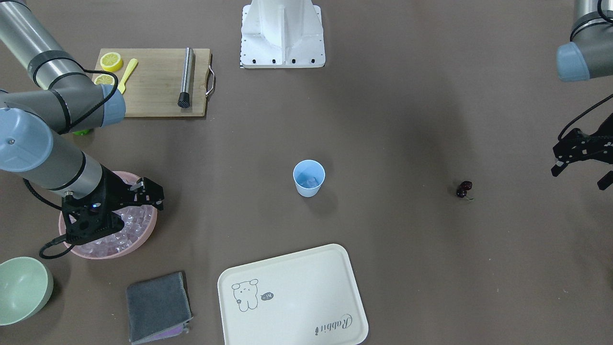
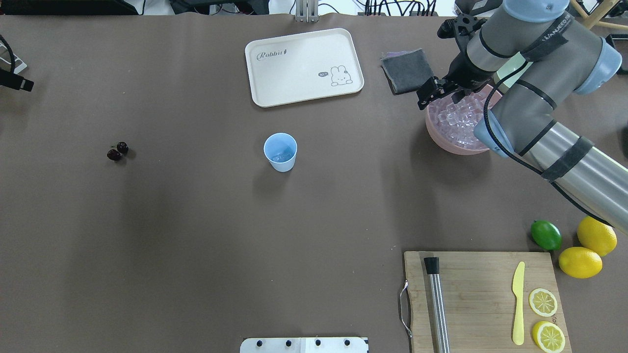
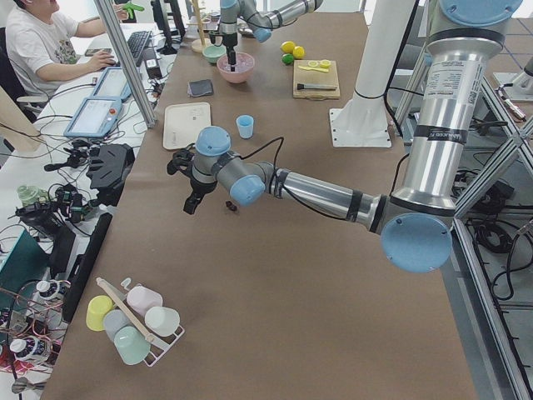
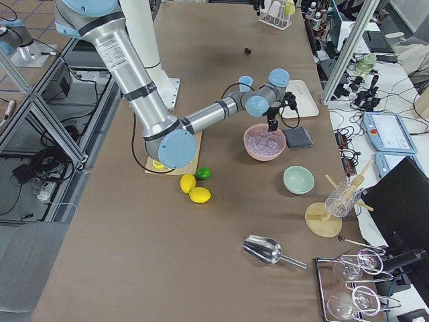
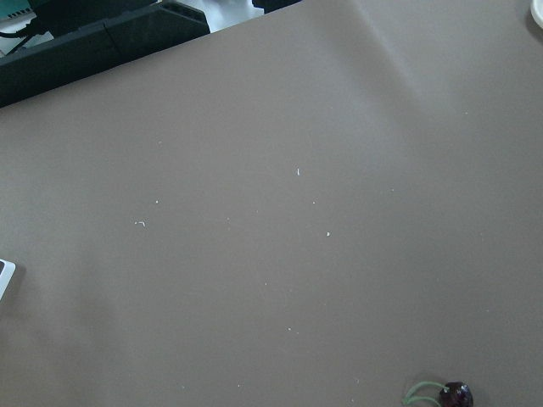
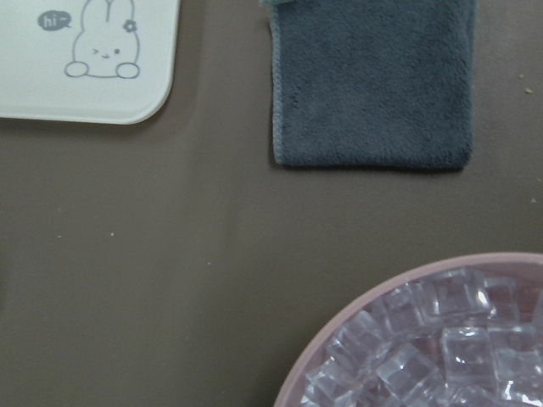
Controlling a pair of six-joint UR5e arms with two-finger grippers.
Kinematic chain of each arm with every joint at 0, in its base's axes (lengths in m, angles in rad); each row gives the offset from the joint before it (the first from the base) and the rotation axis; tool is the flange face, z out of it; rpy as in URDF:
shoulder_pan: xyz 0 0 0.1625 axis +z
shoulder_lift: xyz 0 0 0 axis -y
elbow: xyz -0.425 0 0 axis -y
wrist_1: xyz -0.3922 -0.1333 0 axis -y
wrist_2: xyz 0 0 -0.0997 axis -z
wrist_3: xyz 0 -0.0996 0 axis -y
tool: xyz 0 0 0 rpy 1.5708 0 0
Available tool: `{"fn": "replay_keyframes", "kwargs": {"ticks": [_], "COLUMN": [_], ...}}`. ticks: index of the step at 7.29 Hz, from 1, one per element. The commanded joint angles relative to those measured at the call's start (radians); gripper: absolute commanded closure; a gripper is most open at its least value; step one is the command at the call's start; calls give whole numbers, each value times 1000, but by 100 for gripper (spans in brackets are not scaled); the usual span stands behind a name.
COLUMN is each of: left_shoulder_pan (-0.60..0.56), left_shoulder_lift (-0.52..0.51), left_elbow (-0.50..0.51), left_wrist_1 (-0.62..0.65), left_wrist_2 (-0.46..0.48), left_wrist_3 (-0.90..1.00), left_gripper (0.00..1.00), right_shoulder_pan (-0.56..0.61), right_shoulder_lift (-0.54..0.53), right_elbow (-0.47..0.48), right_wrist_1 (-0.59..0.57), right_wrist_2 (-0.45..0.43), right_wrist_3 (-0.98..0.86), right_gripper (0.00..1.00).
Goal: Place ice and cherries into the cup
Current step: 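Move the right gripper back to the pink bowl of ice, then lower the right gripper into the bowl and grasp another ice cube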
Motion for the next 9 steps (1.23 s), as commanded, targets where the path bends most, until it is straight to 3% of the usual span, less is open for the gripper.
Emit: {"fn": "replay_keyframes", "kwargs": {"ticks": [1,5,6,9], "left_shoulder_pan": [-13,-12,-6,-4], "left_shoulder_lift": [70,71,62,-7], "left_elbow": [-35,-29,-9,-28], "left_wrist_1": [-58,-57,-57,-57], "left_wrist_2": [1,-20,-20,-14], "left_wrist_3": [-36,-40,-60,-77], "left_gripper": [2,2,2,2], "right_shoulder_pan": [10,3,-18,35], "right_shoulder_lift": [5,-26,-41,-53], "right_elbow": [21,-5,-1,2], "right_wrist_1": [18,-2,-28,-119], "right_wrist_2": [17,-33,-91,-70], "right_wrist_3": [-19,-57,-71,-84], "right_gripper": [1,2,1,1]}}
